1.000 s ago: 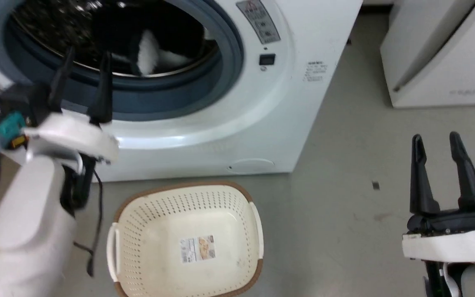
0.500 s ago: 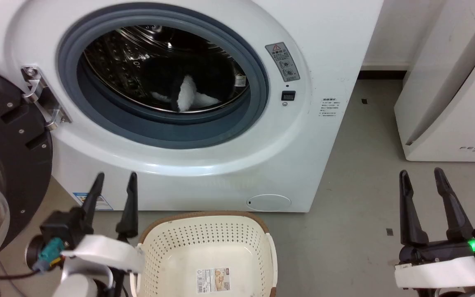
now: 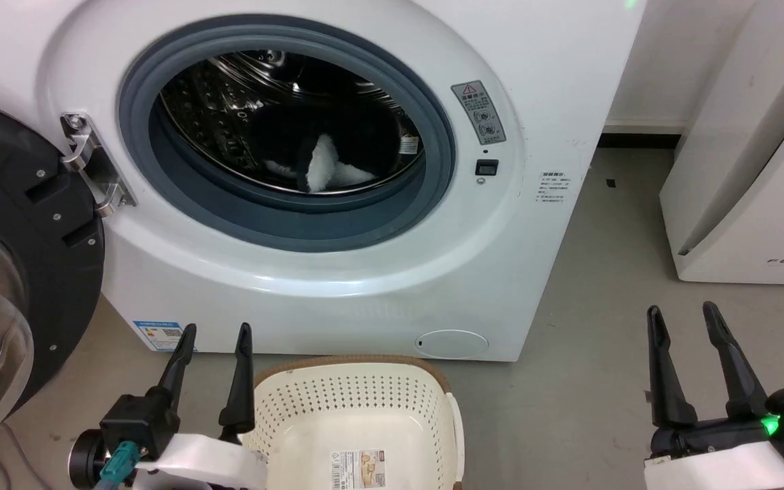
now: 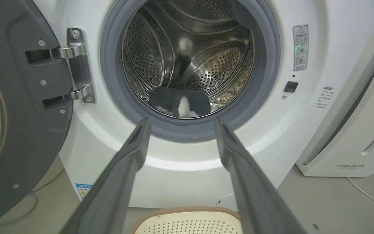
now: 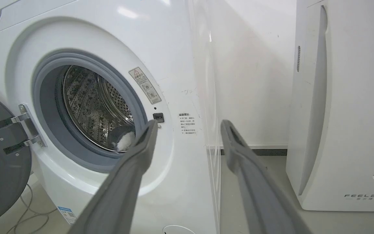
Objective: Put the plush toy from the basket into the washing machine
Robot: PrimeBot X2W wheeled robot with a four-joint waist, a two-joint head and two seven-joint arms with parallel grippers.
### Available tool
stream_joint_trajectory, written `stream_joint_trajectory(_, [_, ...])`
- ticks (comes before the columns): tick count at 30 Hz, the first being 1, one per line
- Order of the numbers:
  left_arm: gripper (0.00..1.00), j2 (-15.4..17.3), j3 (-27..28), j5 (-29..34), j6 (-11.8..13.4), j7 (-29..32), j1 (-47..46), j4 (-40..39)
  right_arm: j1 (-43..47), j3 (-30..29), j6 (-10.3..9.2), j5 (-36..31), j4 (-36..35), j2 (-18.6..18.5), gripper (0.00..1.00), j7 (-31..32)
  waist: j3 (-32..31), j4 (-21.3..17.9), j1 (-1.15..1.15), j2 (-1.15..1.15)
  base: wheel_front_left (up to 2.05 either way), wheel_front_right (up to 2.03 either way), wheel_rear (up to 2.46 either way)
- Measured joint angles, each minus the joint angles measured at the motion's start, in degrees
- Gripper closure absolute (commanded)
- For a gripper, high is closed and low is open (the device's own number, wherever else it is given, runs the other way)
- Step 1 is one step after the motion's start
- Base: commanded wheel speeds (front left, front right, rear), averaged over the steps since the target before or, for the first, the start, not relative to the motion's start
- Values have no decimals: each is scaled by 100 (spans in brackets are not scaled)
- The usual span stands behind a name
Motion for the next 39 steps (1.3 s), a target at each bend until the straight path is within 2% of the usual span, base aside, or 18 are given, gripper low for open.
stream_joint_trajectory(9, [0, -267, 245, 312, -210, 0, 65, -250, 7, 10, 0, 1, 18, 0, 0, 0, 0, 34, 0, 0, 0, 0, 0])
stream_joint_trajectory(10, [100, -298, 269, 312, -246, 0, 75, -248, 7, 12, 0, 1, 22, 0, 100, 0, 2, 30, 1, 0, 0, 0, 0])
stream_joint_trajectory(39, [100, -396, 375, 567, -250, 271, 76, -260, -1, 9, 0, -182, 76, 0, 100, 261, -72, -23, 1, 0, 0, 0, 0])
